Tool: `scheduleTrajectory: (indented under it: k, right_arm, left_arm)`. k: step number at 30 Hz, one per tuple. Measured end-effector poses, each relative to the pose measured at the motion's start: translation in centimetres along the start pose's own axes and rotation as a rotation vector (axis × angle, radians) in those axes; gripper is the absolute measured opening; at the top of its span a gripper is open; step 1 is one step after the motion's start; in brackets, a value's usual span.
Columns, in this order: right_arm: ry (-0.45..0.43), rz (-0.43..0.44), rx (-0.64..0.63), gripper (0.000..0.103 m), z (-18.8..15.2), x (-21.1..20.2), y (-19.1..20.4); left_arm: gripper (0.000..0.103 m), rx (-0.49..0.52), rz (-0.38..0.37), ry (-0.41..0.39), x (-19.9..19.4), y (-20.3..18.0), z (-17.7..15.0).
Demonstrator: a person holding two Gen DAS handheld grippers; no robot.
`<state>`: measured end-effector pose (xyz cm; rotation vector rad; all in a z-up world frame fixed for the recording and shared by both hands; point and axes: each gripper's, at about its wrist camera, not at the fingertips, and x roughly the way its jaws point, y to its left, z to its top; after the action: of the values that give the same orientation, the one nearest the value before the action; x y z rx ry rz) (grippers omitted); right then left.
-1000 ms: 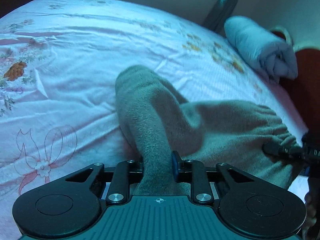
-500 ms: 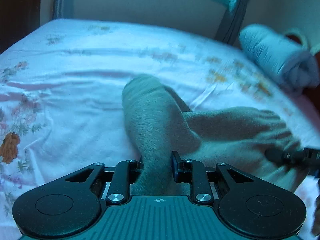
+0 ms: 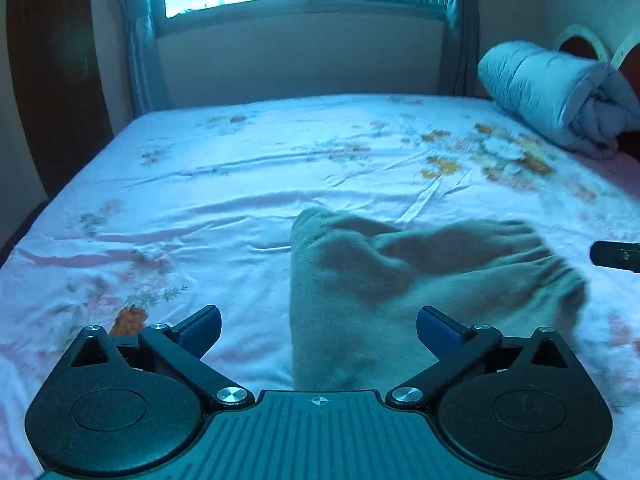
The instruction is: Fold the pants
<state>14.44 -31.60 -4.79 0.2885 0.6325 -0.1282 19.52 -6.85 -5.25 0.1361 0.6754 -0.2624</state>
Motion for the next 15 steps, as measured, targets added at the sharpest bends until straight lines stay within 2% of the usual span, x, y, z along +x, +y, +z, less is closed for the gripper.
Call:
scheduleTrajectory:
  k: [4,8,15]
  right_arm:
    - [-0.077,0.030,-0.067,0.062,0.2,-5.3,2.8]
    - [-0.119,0.010,-0.129,0.062,-0.4,-10.1,5.5]
    - [-0.139,-0.034,-0.093,0.063,-2.9,-15.2,6.7]
  left_arm:
    - [0.103,-0.002,0.021,-0.014,-5.0,-0.6,-0.3]
    - [0.103,-0.050,0.030,-0.055,-9.9,-1.0,-0.8]
    - [0.103,-0.071,0.065,-0.090,-15.8,-1.2,-2.6]
